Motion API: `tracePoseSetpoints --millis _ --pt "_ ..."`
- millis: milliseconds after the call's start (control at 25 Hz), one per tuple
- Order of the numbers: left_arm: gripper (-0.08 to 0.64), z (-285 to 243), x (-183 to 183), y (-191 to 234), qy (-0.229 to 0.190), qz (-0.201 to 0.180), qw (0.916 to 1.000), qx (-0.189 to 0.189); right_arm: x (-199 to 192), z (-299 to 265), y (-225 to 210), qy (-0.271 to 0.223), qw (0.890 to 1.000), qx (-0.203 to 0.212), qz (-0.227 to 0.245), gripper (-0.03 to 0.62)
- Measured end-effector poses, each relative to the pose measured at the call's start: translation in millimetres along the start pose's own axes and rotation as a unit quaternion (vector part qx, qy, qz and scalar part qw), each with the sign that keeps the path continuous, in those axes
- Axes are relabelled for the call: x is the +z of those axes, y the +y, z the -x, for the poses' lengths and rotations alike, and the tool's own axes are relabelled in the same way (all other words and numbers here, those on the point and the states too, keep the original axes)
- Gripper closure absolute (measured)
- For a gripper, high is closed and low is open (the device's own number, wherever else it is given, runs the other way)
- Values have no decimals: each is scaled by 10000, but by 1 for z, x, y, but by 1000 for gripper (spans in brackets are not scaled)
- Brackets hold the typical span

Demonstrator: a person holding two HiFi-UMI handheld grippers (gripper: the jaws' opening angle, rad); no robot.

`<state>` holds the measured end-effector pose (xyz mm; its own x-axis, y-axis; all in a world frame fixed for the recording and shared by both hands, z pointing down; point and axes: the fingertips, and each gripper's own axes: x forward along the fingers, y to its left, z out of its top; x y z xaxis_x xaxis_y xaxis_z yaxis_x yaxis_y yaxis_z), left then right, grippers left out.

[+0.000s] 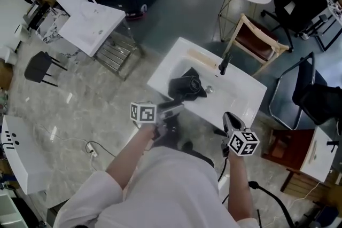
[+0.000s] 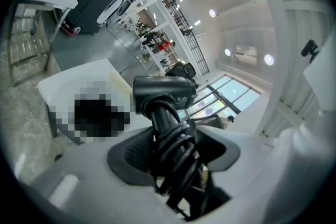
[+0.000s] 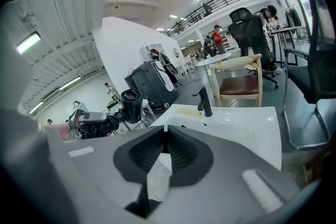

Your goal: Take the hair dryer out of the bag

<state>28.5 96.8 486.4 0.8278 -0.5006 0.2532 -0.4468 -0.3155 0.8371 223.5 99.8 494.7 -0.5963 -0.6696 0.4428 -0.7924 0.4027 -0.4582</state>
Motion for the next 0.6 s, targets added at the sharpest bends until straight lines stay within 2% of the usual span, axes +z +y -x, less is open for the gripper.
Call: tracePoseSetpoints --millis 360,600 --pt "314 22 -15 -28 -186 205 9995 -150 2 33 17 -252 9997 -35 58 574" --pt "314 41 -15 -30 -233 304 9989 -269 8 41 35 -525 9985 -122 -40 581"
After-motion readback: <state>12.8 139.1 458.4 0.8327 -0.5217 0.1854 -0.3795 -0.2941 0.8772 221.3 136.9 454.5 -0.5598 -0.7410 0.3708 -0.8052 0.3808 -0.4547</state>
